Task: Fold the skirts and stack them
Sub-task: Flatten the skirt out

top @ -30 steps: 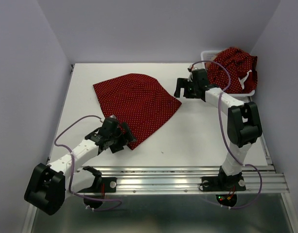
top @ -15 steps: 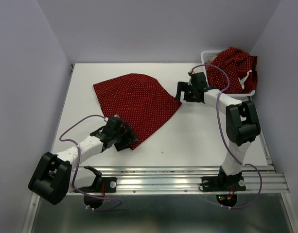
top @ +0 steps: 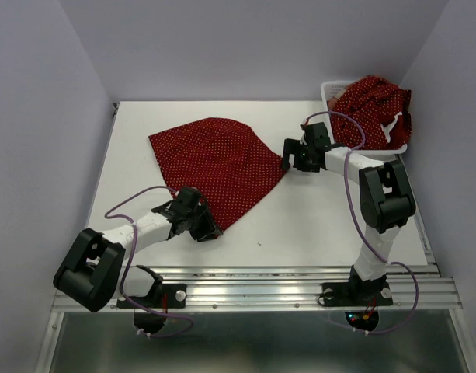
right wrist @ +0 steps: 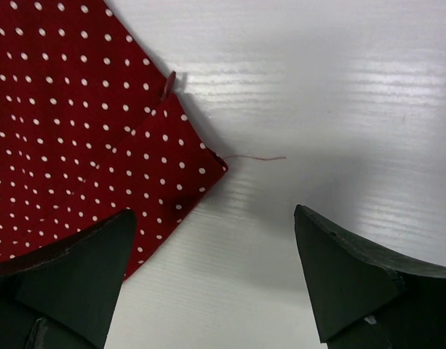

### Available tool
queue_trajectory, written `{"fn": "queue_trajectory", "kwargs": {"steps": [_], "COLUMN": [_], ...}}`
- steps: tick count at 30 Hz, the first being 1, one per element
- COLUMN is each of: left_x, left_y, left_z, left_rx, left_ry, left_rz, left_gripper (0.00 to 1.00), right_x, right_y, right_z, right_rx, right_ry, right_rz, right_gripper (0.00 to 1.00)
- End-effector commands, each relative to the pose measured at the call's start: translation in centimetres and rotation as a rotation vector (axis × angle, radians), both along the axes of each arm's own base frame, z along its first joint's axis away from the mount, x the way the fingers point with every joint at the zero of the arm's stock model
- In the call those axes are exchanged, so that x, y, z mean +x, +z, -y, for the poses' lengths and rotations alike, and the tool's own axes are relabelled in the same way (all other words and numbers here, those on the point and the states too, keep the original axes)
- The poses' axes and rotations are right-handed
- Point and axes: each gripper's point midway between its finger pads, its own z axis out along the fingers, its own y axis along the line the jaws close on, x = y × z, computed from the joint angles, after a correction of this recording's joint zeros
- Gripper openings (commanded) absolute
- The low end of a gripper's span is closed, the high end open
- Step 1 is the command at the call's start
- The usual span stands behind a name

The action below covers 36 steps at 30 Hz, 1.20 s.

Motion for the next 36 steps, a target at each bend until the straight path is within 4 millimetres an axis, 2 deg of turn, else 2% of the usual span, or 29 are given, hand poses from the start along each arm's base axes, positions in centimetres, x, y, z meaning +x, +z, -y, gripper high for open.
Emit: {"fn": "queue_trajectory", "kwargs": {"steps": [1,3,5,6,7,10,11,12,13,14,15,16,17,20,21,22,23,24,25,28,29,30,31,32,34,35,36], "left_x": [-1.3,-1.0,-0.4,-0.3,0.2,0.7,0.8,0.9,1.3,1.5,1.7,2.2,2.5,3.8,4.1,5.3,6.1,6.0,7.1,9.1,9.9,10.7,10.9,11.1,11.1,10.9,10.6], "left_y": [-2.0,-2.0,-1.8,-1.8,-1.6,-1.1,-0.9,-0.7,0.0,0.4,0.9,1.7,2.3,4.7,5.3,7.4,9.6,9.4,12.3,17.4,21.3,23.7,27.5,29.6,35.4,37.3,38.9], "left_z": [-1.9,-1.9,-1.9,-2.1,-2.0,-2.7,-2.9,-3.1,-3.3,-3.2,-3.2,-3.0,-2.8,-2.7,-3.1,-3.0,-3.2,-3.8,-3.7,-5.5,-5.8,-6.7,-7.2,-7.8,-8.9,-9.3,-9.7], "left_rx": [0.12,0.125,0.133,0.147,0.159,0.21,0.223,0.231,0.237,0.236,0.235,0.219,0.212,0.206,0.221,0.22,0.228,0.254,0.244,0.298,0.278,0.29,0.254,0.26,0.214,0.201,0.21], "left_ry": [0.01,0.013,0.017,0.017,0.009,0.012,0.012,0.015,0.023,0.026,0.029,0.031,0.032,0.044,0.052,0.062,0.071,0.081,0.094,0.18,0.212,0.271,0.315,0.329,0.407,0.425,0.423], "left_rz": [-0.067,-0.06,-0.044,-0.042,-0.032,-0.019,-0.011,-0.003,0.02,0.033,0.047,0.075,0.092,0.163,0.179,0.244,0.303,0.294,0.37,0.515,0.618,0.696,0.789,0.855,1.007,1.053,1.102], "left_gripper": [0.39,0.35,0.17,0.06,0.0,0.0,0.0,0.0,0.0,0.0,0.0,0.0,0.0,0.0,0.0,0.0,0.0,0.0,0.0,0.0,0.0,0.0,0.0,0.0,0.0,0.0,0.0], "right_x": [-0.8,-1.0,-1.0,-0.5,-0.3,0.8,1.1,1.3,1.4,1.3,1.0,0.8,0.4,0.3,0.7,0.9,1.3,1.5,1.6,2.4,2.0,1.9,1.6,0.8,0.1,-0.9,-1.4], "right_y": [0.8,0.6,0.1,0.5,-0.1,0.2,-0.4,-0.3,-0.3,-0.1,0.2,0.4,1.0,3.1,5.4,6.7,9.5,11.0,12.5,17.9,21.2,22.8,24.8,27.6,31.0,33.4,34.7], "right_z": [-0.4,-0.4,-0.6,-0.9,-1.1,-2.0,-2.3,-2.6,-3.2,-3.6,-4.4,-4.8,-5.0,-5.0,-4.5,-4.4,-4.2,-4.1,-3.9,-3.2,-3.0,-2.8,-2.7,-2.5,-1.9,-1.4,-1.0], "right_rx": [0.014,0.016,0.021,0.032,0.036,0.073,0.084,0.096,0.125,0.144,0.185,0.206,0.221,0.226,0.214,0.213,0.22,0.225,0.225,0.223,0.236,0.238,0.246,0.259,0.258,0.258,0.253], "right_ry": [0.013,0.02,0.023,0.026,0.03,0.045,0.046,0.048,0.066,0.08,0.112,0.129,0.14,0.163,0.145,0.137,0.127,0.123,0.119,0.098,0.098,0.094,0.097,0.099,0.09,0.085,0.077], "right_rz": [0.008,0.002,-0.01,-0.001,-0.013,0.002,-0.004,-0.006,-0.015,-0.017,-0.023,-0.023,-0.017,0.04,0.107,0.145,0.23,0.275,0.319,0.492,0.573,0.612,0.658,0.72,0.806,0.86,0.895], "right_gripper": [0.94,0.91,0.88,0.88,0.86,0.76,0.64,0.57,0.4,0.4,0.23,0.16,0.01,0.01,0.01,0.01,0.01,0.01,0.0,0.01,0.01,0.01,0.01,0.01,0.01,0.01,0.01]}}
